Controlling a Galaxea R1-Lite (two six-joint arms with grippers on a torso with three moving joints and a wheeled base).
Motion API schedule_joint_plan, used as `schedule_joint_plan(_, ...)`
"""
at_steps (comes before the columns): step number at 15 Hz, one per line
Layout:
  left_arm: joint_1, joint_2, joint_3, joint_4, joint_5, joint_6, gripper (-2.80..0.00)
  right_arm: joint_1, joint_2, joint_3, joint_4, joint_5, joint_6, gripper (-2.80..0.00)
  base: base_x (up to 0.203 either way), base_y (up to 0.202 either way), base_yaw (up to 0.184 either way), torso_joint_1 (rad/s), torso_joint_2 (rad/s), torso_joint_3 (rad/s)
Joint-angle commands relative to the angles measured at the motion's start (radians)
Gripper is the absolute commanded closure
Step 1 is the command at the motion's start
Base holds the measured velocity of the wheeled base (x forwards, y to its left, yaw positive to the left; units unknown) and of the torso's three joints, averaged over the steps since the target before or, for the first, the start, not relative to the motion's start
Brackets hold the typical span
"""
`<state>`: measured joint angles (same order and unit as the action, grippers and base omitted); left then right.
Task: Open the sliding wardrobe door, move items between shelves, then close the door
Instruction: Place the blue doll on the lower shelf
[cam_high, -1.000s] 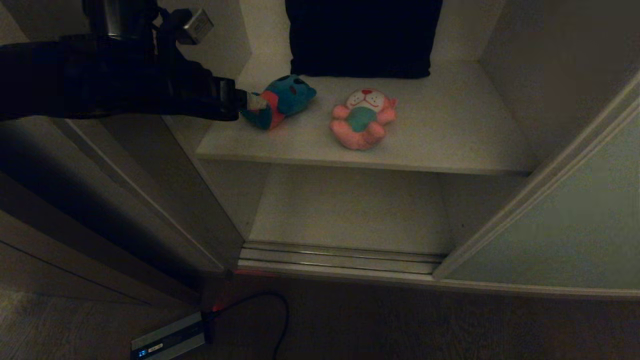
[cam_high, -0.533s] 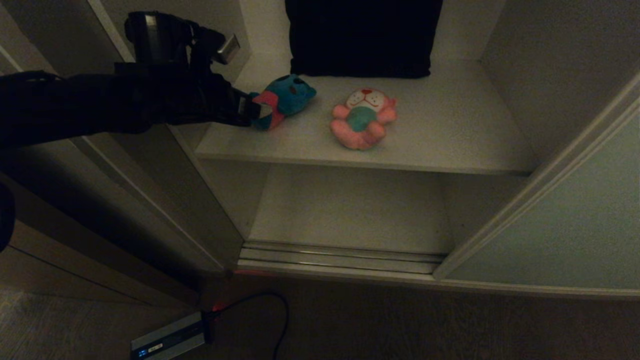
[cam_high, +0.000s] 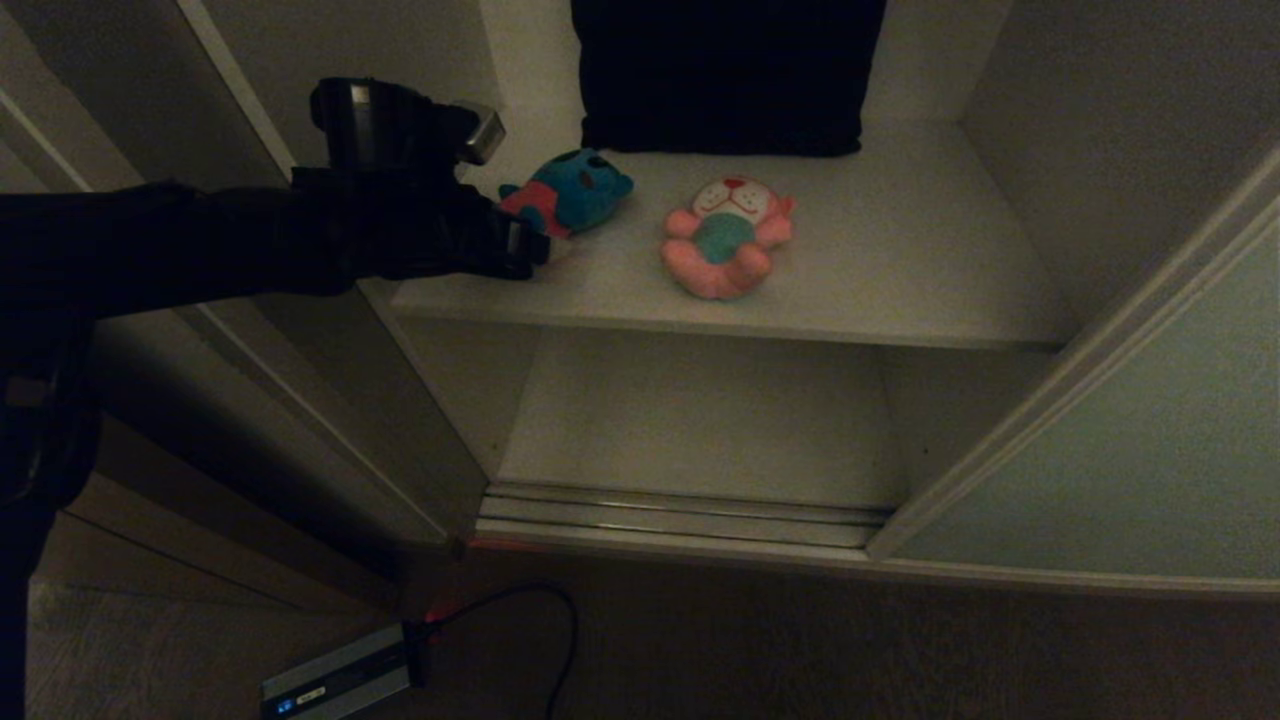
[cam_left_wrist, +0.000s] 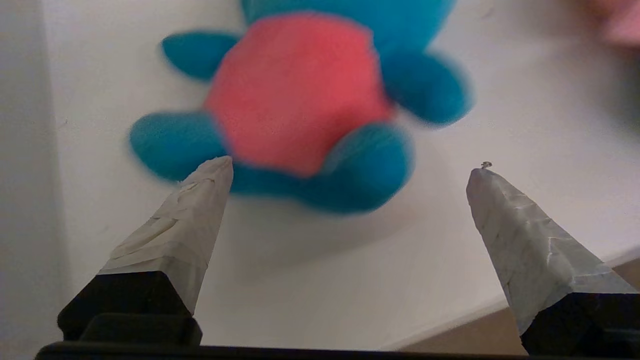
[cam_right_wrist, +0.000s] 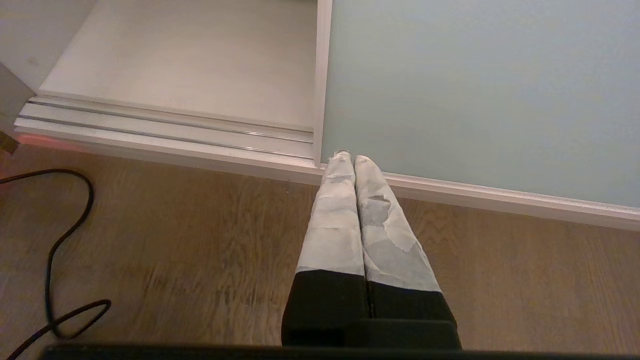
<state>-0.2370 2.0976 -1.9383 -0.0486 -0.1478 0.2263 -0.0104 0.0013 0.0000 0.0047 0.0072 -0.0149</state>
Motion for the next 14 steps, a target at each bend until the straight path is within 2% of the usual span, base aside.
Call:
schedule_joint_plan(1, -0.018, 0.017, -0.001, -0.021, -0.001, -0.005, -2.8, 0.0, 0.0, 0.005, 0.0, 0.0, 0.0, 0.0, 0.0, 0.0, 0.0, 0.0, 0.0, 0.0)
schedule_joint_plan(4, -0.024, 0.082, -0.002, -0.122, 0.002, -0.022, -2.8, 0.001, 0.0, 0.004, 0.0, 0.0, 0.0, 0.0, 0.0, 0.0, 0.0, 0.0, 0.0, 0.0)
schedule_joint_plan(7, -0.022, 0.124, -0.01, -0.219, 0.004, -0.075, -2.8, 0.0, 0.0, 0.003, 0.0, 0.0, 0.0, 0.0, 0.0, 0.0, 0.0, 0.0, 0.0, 0.0)
schedule_joint_plan(8, -0.022, 0.135, -0.01, -0.226, 0.006, -0.072, 0.0, 0.0, 0.0, 0.003, 0.0, 0.0, 0.0, 0.0, 0.0, 0.0, 0.0, 0.0, 0.0, 0.0)
schedule_joint_plan(14, -0.022, 0.122, -0.01, -0.232, 0.01, -0.073, 0.0, 0.001, 0.0, 0.005, 0.0, 0.0, 0.0, 0.0, 0.0, 0.0, 0.0, 0.0, 0.0, 0.0)
